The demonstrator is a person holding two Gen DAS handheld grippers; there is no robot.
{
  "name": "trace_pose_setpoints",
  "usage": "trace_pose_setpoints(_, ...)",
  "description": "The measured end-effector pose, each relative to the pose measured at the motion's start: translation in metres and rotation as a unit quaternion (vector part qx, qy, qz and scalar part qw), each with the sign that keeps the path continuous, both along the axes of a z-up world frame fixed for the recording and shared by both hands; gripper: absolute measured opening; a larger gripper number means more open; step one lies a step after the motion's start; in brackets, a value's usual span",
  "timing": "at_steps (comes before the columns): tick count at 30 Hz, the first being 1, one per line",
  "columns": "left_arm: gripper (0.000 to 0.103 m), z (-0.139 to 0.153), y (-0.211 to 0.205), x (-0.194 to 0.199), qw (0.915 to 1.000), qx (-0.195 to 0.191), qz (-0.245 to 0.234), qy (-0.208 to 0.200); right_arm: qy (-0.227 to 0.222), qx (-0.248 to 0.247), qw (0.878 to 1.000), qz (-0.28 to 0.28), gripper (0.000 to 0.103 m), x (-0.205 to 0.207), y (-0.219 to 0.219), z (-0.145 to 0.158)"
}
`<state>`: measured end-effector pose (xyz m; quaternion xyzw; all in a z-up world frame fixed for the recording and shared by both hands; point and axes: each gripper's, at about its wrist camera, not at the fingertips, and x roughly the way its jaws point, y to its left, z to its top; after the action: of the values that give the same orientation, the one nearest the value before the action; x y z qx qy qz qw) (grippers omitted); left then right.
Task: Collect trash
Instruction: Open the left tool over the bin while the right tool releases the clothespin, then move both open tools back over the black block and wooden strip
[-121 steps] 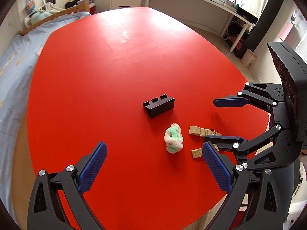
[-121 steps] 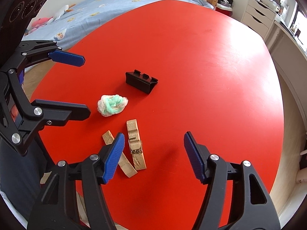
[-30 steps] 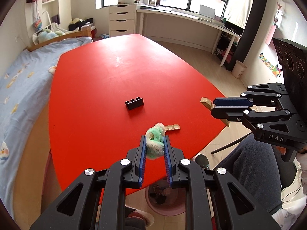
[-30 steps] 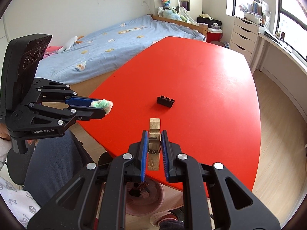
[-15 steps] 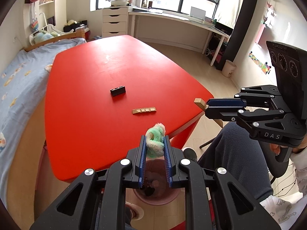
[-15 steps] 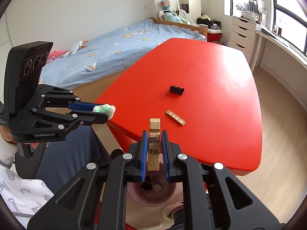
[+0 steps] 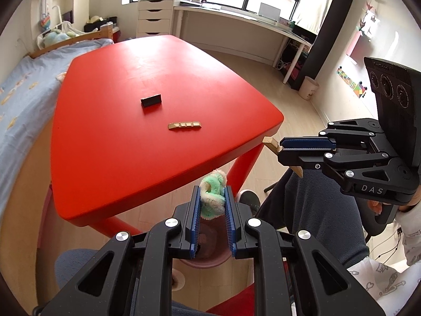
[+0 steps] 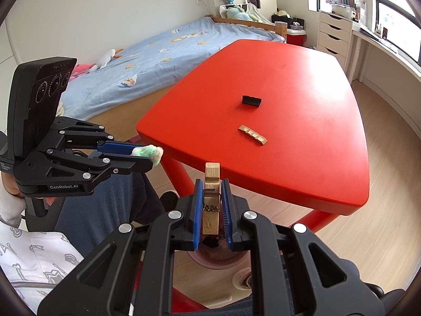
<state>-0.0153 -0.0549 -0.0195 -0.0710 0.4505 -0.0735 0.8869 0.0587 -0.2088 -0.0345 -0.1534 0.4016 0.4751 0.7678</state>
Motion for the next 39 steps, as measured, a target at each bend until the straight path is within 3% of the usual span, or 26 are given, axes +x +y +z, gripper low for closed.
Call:
trace_pose_setpoints(14, 0.019, -0.002, -0.001, 0.000, 1.0000, -0.005, -0.008, 0.001, 0.012, 0.004, 1.000, 0.002, 0.014, 0.004, -0.003, -0.004)
trace_pose_setpoints(16, 0.029, -0.003, -0.002, 0.001, 0.9999, -0.004, -0.011, 0.003, 0.012, 0.004, 1.000, 0.002, 0.015, 0.004, -0.003, -0.004)
trace_pose_setpoints(17, 0.039, -0.003, -0.002, 0.001, 0.9999, 0.000, -0.009, 0.004, 0.013, 0.001, 1.000, 0.001, 0.021, 0.003, -0.003, -0.005)
trace_pose_setpoints(18, 0.065, -0.004, -0.002, 0.002, 1.0000, 0.002, -0.004, 0.003, 0.010, -0.001, 1.000, -0.001, 0.041, 0.002, -0.002, -0.006)
trace_pose_setpoints(19, 0.085, -0.004, 0.000, 0.001, 1.0000, 0.000, 0.002, -0.001, 0.008, -0.003, 1.000, -0.004, 0.053, 0.003, -0.003, -0.007)
trace_pose_setpoints(20, 0.091, -0.003, 0.002, 0.000, 1.0000, -0.001, 0.007, -0.005, 0.007, -0.001, 1.000, -0.005, 0.073, 0.003, -0.003, -0.006)
trace_pose_setpoints(22, 0.093, -0.003, 0.004, 0.000, 0.9997, 0.014, 0.019, -0.006, 0.008, 0.005, 1.000, -0.004, 0.092, 0.003, -0.004, -0.005)
trace_pose_setpoints(23, 0.095, -0.003, 0.005, 0.000, 0.9995, 0.020, 0.024, -0.004, 0.005, 0.005, 1.000, -0.007, 0.097, 0.003, -0.005, -0.005)
trace_pose_setpoints(39, 0.095, -0.005, 0.012, -0.001, 0.9993, 0.016, 0.035, 0.001, 0.012, 0.006, 1.000, -0.011, 0.099, 0.007, -0.007, -0.009)
